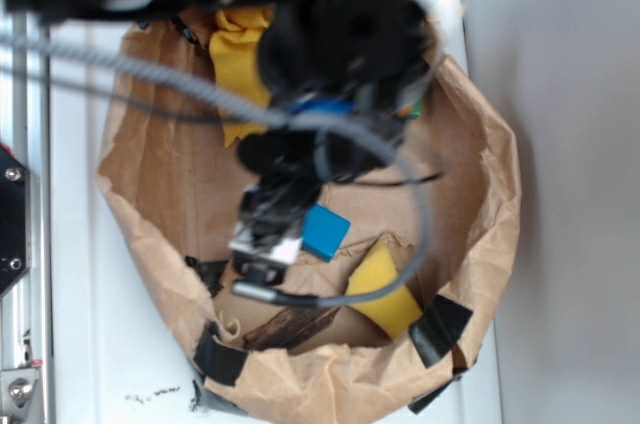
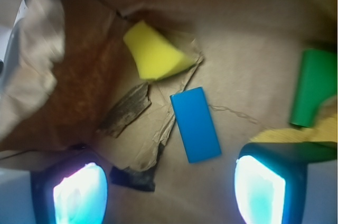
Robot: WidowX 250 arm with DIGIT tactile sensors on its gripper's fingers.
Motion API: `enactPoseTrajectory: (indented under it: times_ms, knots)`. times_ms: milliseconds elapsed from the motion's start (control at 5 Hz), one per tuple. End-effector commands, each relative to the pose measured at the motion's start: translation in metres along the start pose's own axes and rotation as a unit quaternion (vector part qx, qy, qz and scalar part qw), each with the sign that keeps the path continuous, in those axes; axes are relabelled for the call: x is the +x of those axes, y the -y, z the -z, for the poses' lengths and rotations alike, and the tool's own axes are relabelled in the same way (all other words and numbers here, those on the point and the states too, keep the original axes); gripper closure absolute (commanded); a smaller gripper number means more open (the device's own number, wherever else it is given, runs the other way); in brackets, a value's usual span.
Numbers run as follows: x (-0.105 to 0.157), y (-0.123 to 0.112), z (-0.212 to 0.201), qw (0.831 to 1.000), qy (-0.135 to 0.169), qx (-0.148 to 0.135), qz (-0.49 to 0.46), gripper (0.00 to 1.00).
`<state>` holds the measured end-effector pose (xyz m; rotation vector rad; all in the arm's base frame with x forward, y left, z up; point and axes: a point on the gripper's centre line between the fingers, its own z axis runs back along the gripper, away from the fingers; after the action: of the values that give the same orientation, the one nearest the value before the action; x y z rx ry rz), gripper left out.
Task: Grab the blue block.
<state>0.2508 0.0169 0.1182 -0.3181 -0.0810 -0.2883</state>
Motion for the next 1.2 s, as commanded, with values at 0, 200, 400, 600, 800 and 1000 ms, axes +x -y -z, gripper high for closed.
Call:
enactPoseTrajectory:
  times_ms: [0, 200, 400, 600, 800, 1000]
  knots:
    - [0.006, -0.001, -0.017, 0.999, 0.035, 0.017, 0.002, 0.00]
    - [0.006, -0.001, -0.017, 0.999, 0.035, 0.017, 0.002, 0.00]
    - [0.010, -0.013, 0.016, 0.998, 0.047, 0.031, -0.004, 0.00]
    - [0.013, -0.024, 0.040, 0.997, 0.052, 0.056, -0.004, 0.00]
    - [0.013, -0.025, 0.065, 0.997, 0.051, 0.063, -0.004, 0.00]
    - [0.014, -0.014, 0.086, 0.997, 0.032, 0.065, -0.008, 0.00]
